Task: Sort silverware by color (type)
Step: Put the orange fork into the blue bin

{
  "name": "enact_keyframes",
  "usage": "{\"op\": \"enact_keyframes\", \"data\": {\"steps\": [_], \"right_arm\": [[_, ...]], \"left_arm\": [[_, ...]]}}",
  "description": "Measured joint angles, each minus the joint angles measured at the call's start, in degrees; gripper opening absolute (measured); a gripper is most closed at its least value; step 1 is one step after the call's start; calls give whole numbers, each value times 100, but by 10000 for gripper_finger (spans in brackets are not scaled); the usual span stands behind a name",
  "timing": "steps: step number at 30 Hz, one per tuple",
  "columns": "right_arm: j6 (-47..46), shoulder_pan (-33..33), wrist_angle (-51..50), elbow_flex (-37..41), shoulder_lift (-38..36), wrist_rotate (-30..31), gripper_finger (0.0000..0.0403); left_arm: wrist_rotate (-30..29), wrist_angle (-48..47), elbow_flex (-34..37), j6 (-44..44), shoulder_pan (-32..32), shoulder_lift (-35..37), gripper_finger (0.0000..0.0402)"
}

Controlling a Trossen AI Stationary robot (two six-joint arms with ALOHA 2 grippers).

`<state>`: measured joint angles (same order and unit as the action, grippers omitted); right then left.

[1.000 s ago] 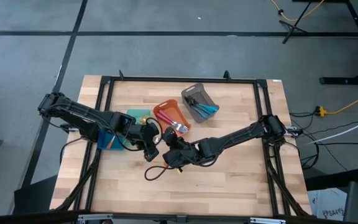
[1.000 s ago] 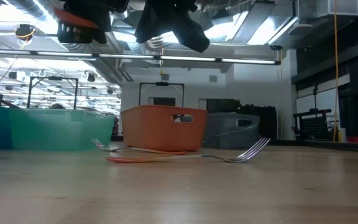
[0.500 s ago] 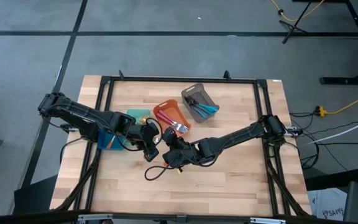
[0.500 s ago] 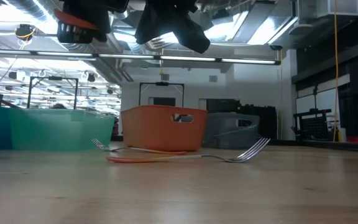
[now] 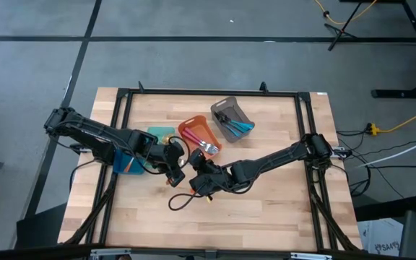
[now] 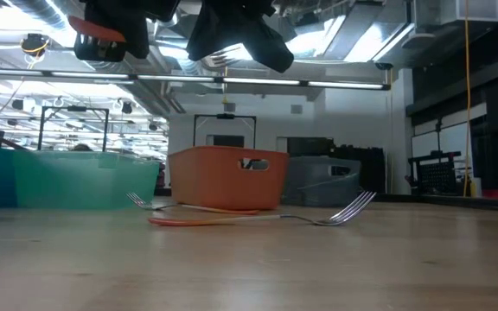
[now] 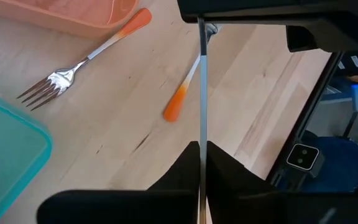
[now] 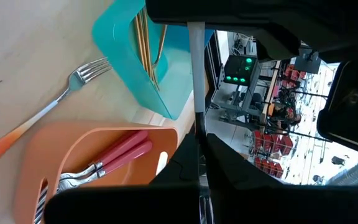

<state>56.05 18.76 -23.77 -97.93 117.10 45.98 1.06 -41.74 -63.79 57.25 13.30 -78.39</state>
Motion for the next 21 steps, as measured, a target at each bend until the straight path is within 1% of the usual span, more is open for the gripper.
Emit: {"op": "enact_keyframes", "data": {"steps": [7,9,16,18,21], "right_arm": [[-7,-2,6,0,0,-2,4],[-9,-2,10,0,0,-4,15],[-17,-4,35,0,0,-47,76],[-45,-4,18,0,0,-35,85],[-117,9,-9,0,0,223,89]], "left_arm": [[-2,22,0,114,0,0,3],[-4,28,0,114,0,0,3],[-89,84,-2,103,0,0,2],[-96,63,-2,109,-4,0,2],[-96,40,-2,111,-4,0,2]]}}
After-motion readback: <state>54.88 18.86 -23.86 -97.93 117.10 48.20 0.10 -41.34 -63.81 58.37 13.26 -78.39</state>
